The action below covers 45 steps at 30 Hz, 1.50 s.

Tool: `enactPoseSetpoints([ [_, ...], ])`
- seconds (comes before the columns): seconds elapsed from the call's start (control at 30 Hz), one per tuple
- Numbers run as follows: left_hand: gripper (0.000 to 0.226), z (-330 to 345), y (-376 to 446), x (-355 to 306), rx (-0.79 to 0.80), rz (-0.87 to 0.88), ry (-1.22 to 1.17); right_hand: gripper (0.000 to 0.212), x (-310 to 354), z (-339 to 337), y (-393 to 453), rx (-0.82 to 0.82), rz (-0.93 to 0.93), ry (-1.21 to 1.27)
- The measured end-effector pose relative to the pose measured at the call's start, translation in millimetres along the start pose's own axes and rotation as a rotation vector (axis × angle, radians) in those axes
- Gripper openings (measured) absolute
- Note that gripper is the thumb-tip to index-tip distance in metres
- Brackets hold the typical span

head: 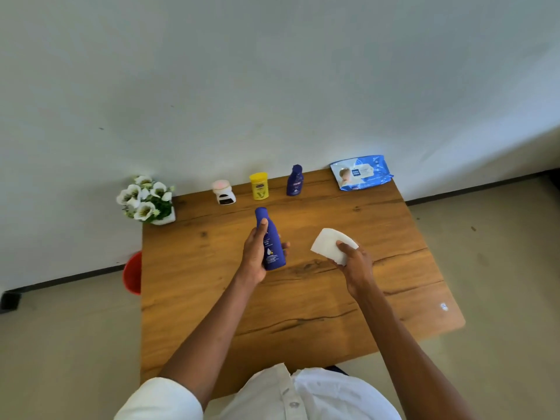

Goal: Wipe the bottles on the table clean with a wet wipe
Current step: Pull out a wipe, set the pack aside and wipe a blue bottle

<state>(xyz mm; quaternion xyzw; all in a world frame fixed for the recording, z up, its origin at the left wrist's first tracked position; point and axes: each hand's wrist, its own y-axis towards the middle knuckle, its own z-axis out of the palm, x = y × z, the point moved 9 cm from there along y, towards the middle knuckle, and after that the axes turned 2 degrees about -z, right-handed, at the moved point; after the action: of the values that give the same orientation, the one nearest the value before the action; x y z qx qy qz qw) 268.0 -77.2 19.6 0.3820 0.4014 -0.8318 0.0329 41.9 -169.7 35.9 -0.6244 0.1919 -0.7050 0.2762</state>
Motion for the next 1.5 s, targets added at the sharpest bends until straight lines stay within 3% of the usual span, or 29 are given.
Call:
enactPoseSetpoints([
  [0.1,0.047,-18,-20,-2,0.002,0.020,0.086,0.014,-7,25,-18,0.040,0.003,-0.022],
  [0.2,0.083,-40,-31,0,-0.066,0.047,0.191,0.021,-13,38,-32,0.072,0.012,-0.036],
  [0.3,0.093,-66,-44,-6,-0.128,0.096,0.169,0.021,-16,53,-47,0.093,0.019,-0.051],
  [0.37,0.089,-77,-54,-12,-0.135,0.133,0.141,0.017,-20,60,-55,0.099,0.021,-0.042],
  [0.53,0.051,-95,-81,-27,-0.125,0.187,0.032,0.020,-25,77,-67,0.138,-0.017,-0.065],
  [0.73,0.050,-90,-101,-32,0.176,0.111,-0.233,0.014,-34,93,-77,0.178,-0.038,-0.089],
  [0.87,0.053,-93,-107,-24,0.246,0.044,-0.204,0.015,-34,102,-87,0.181,-0.121,-0.114],
  [1.17,0.048,-93,-114,-15,0.189,0.082,-0.040,0.027,-21,159,-129,0.329,-0.521,-0.376],
  [1.5,0.048,-92,-107,-21,-0.018,0.197,0.248,0.049,-37,196,-150,0.458,-0.643,-0.557],
])
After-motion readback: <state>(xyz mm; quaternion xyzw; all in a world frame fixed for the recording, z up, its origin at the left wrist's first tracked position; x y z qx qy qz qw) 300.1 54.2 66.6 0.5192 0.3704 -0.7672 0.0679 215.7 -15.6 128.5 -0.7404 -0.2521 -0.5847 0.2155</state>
